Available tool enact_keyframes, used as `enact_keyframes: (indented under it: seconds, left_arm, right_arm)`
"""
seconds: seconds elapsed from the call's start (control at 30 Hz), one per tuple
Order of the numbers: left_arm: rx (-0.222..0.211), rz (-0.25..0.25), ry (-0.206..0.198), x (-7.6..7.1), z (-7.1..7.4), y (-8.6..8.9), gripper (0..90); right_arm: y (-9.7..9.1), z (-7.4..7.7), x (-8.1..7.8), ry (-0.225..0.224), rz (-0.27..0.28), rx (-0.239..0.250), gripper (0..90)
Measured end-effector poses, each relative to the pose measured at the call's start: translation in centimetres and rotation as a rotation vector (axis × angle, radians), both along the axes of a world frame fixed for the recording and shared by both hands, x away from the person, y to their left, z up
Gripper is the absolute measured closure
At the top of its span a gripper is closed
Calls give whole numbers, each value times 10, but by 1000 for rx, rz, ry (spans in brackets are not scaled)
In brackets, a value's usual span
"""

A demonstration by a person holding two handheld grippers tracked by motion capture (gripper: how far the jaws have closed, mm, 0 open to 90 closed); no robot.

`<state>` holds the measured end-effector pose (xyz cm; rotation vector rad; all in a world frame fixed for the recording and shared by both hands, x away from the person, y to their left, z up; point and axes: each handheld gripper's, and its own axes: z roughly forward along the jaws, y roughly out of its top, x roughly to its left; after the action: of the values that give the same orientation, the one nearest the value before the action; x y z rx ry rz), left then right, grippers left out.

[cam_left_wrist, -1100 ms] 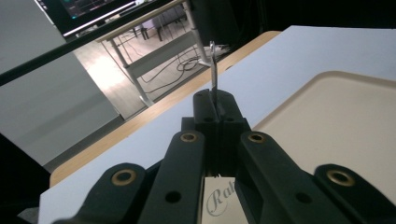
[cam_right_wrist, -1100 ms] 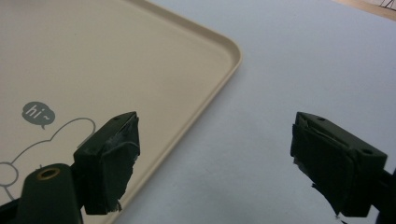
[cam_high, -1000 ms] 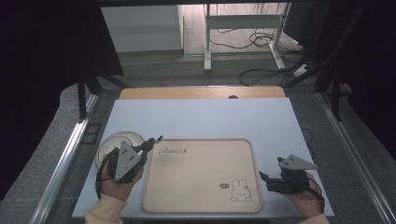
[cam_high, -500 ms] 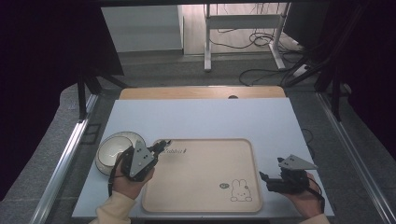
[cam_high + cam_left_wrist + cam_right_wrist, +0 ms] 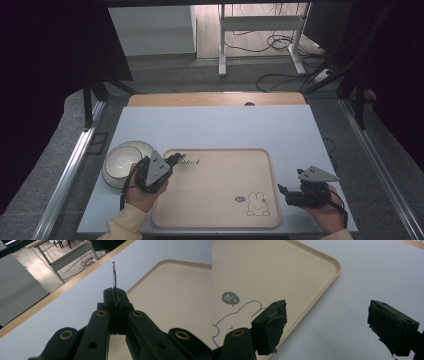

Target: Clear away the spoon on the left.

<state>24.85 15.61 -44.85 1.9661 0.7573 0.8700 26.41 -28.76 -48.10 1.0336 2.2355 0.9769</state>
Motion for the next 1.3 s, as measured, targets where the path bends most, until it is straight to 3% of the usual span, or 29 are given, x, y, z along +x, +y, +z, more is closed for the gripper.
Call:
enact_keyframes:
  seconds: [0.6,0.63,0.93,0.97,1.03,1.3]
  left_arm:
    - [102,-13,12,9,-19,-11,900]
    - [124,-14,5,9,-20,-13,900]
    - [179,-34,-6,-1,-26,-19,896]
    - [211,-49,-8,-5,-29,-21,892]
    - [230,-63,-6,-8,-31,-23,884]
    - [253,-72,5,-10,-32,-24,874]
  right_arm:
    - [0,-1,0,4,1,-5,160]
    - [0,-2,0,7,2,-5,160]
    - [2,-2,0,19,6,-10,160]
    - [2,-2,0,20,7,-10,160]
    - [2,-2,0,20,9,-13,160]
    - [2,-3,0,32,10,-22,160]
